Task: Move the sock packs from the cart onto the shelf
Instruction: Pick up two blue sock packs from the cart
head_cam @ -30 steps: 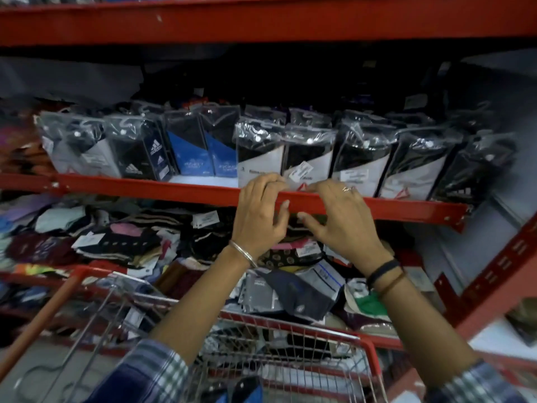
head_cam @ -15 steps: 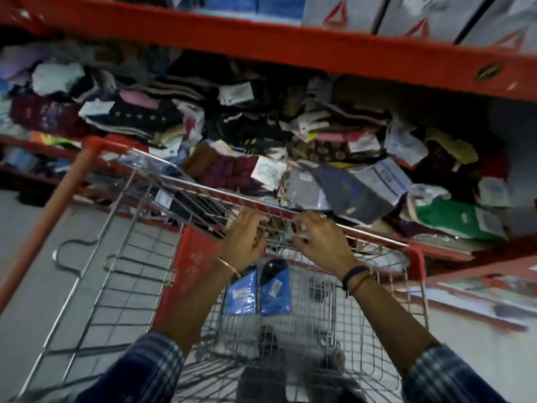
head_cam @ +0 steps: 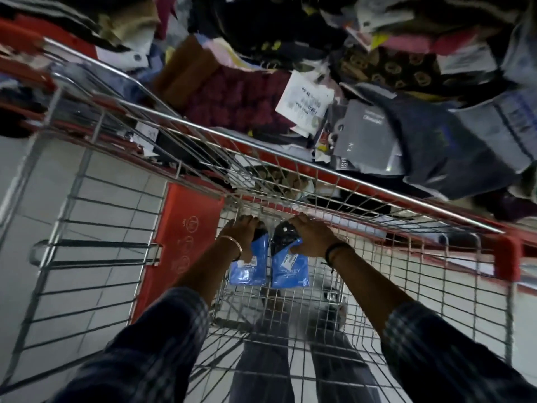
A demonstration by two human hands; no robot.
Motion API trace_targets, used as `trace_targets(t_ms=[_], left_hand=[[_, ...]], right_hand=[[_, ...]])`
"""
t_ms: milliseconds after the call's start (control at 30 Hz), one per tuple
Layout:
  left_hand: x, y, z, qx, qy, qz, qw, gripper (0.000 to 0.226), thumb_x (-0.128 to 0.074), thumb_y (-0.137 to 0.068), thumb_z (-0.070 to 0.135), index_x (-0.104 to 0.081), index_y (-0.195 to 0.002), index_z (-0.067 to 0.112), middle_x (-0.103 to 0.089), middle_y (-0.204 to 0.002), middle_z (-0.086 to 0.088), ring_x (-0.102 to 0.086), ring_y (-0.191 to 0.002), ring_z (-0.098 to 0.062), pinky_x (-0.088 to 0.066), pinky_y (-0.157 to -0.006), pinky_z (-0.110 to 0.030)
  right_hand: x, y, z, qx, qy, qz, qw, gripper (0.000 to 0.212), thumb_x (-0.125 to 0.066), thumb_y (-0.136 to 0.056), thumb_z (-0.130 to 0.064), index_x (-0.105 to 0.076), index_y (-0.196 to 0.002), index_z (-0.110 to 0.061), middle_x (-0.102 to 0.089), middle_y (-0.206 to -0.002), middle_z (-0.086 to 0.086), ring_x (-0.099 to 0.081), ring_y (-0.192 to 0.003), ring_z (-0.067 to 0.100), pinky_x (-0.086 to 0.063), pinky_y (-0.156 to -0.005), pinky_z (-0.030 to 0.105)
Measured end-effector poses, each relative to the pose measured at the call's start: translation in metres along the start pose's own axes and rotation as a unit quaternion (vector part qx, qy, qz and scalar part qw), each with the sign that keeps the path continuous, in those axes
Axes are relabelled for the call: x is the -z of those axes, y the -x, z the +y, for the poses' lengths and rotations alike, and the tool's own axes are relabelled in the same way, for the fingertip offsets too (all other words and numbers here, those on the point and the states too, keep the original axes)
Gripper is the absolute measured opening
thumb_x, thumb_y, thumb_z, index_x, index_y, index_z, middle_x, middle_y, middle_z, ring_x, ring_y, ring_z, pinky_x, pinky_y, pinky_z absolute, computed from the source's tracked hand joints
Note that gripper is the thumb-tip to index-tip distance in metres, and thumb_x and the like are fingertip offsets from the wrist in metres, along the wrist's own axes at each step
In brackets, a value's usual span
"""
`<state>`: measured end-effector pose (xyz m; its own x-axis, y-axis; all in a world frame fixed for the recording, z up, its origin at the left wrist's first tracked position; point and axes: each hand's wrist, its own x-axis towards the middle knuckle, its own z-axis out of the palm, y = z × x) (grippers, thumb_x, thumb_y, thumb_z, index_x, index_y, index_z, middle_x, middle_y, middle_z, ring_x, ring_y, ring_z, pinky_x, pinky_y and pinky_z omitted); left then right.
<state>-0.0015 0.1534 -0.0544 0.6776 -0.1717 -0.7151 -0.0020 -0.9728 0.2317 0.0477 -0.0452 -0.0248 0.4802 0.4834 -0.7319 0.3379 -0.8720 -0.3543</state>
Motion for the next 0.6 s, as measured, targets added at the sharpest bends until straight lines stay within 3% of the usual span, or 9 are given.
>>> trace_targets(t_ms=[167, 267, 333, 433, 600], left_hand=[[-0.004, -0.035, -0.004, -0.006, -0.048, -0.075, 0.996, 0.112, -0.080, -0.067, 0.018, -0.004, -0.149, 0.010, -0.013, -0.156, -0.014, -0.015, -0.144, -0.026, -0.004, -0.118, -0.043], [-0.001, -0.045, -0.004, -0.008, -0.010, -0.066, 0.998, 0.104, -0.085, -0.060, 0.014, -0.022, -0.143, 0.010, -0.035, -0.146, -0.015, -0.035, -0.135, -0.029, -0.020, -0.114, -0.040], [0.004, -0.051, -0.005, -0.006, 0.022, -0.065, 0.998, 0.096, -0.089, -0.053, 0.012, -0.034, -0.132, 0.008, -0.050, -0.131, -0.013, -0.049, -0.122, -0.029, -0.033, -0.104, -0.035], [0.011, -0.049, -0.003, -0.002, 0.035, -0.086, 0.996, 0.097, -0.091, -0.050, 0.017, -0.033, -0.128, 0.009, -0.061, -0.116, -0.009, -0.058, -0.111, -0.025, -0.037, -0.100, -0.033], [0.023, -0.018, 0.009, -0.001, 0.030, -0.073, 0.997, 0.087, -0.090, -0.045, 0.043, -0.052, -0.117, 0.013, -0.061, -0.119, -0.007, -0.058, -0.106, -0.027, -0.043, -0.092, -0.030]], right_hand=[[-0.018, -0.037, 0.012, -0.022, 0.040, -0.053, 0.998, 0.113, -0.076, -0.070, -0.048, -0.004, -0.150, -0.010, -0.007, -0.159, 0.012, -0.011, -0.145, 0.029, -0.017, -0.118, 0.042], [-0.018, -0.048, 0.013, -0.032, 0.022, -0.056, 0.998, 0.118, -0.081, -0.065, -0.044, -0.005, -0.149, -0.009, -0.011, -0.158, 0.015, -0.014, -0.144, 0.031, -0.016, -0.117, 0.041], [-0.013, -0.049, 0.009, -0.038, 0.018, -0.043, 0.998, 0.107, -0.084, -0.061, -0.040, -0.025, -0.143, -0.006, -0.026, -0.151, 0.019, -0.027, -0.138, 0.034, -0.024, -0.112, 0.040], [-0.008, -0.040, 0.003, -0.029, 0.047, -0.035, 0.998, 0.079, -0.086, -0.056, -0.043, -0.052, -0.119, -0.009, -0.045, -0.131, 0.013, -0.043, -0.120, 0.032, -0.035, -0.100, 0.039], [-0.016, -0.007, 0.000, -0.008, 0.006, 0.003, 1.000, 0.079, -0.088, -0.052, -0.038, -0.050, -0.117, -0.013, -0.055, -0.120, 0.008, -0.052, -0.110, 0.029, -0.041, -0.091, 0.037]])
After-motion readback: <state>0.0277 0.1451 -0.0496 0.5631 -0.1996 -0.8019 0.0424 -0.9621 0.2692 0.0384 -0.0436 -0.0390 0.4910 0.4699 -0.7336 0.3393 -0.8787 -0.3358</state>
